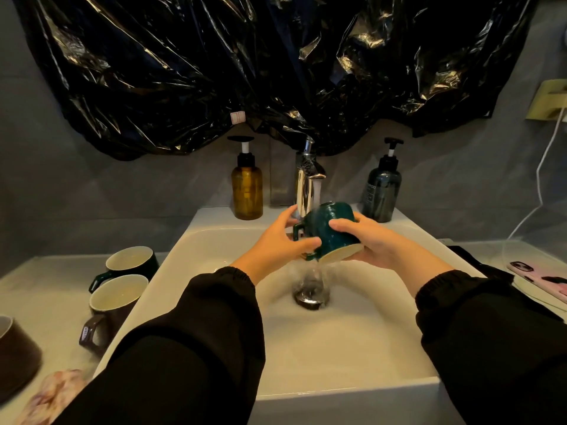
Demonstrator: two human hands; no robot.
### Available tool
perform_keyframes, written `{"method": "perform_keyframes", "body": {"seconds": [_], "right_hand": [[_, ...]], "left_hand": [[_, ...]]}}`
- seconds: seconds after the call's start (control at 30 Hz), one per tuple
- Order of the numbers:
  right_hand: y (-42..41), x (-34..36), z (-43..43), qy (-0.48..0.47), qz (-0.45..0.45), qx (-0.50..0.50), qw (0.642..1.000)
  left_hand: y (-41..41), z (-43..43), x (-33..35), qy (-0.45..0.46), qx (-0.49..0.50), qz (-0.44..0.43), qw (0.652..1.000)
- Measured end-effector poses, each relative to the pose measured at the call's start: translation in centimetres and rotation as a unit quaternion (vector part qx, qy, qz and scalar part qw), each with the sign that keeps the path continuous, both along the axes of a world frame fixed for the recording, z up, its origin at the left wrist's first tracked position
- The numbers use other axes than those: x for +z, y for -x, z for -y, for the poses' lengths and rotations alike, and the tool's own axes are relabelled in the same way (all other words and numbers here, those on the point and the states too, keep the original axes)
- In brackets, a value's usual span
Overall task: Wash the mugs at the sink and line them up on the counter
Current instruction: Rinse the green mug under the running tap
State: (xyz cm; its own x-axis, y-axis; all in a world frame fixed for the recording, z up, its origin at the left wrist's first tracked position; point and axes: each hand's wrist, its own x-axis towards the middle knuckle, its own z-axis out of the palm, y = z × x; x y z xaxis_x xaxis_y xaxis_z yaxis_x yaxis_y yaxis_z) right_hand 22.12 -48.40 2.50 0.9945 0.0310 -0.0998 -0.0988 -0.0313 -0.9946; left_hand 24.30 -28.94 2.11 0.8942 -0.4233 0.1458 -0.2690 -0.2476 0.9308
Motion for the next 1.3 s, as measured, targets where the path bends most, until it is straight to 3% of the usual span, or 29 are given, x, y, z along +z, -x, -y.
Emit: {"method": "perform_keyframes", "body": {"seconds": [0.1,0.37,0.57,0.73,0.83,1.03,1.17,1.3], "right_hand": [[-0.3,0.0,0.4,0.01,-0.031,-0.047,0.998],[0.3,0.5,-1.6,0.106,0.021,0.04,0.993],[1.4,1.2,-1.8,0.168,0.04,0.102,0.98],[-0.4,0.9,-4.1,0.166,0.092,-0.032,0.981],[-0.5,0.8,-2.7,0.18,0.077,-0.078,0.978],[1.0,0.8,-1.7,0.281,0.02,0.002,0.959],[0.4,0.8,-4.2,0.271,0.054,0.018,0.961],[-0.4,0.7,-5.0,0.204,0.117,-0.065,0.97]], "left_hand": [[-0.3,-0.2,0.1,0.028,0.041,-0.08,0.996],[-0.4,-1.3,0.5,0.061,0.105,-0.194,0.973],[-0.5,-1.0,1.0,0.058,0.113,-0.202,0.971],[-0.8,-1.4,1.0,0.103,0.149,-0.217,0.959],[-0.9,-1.4,0.9,0.082,0.125,-0.226,0.963],[-1.2,-1.1,0.5,0.038,0.104,-0.219,0.969],[-1.2,-1.4,0.5,0.039,0.112,-0.211,0.97],[-1.2,-1.8,0.3,0.093,0.1,-0.218,0.966]]}}
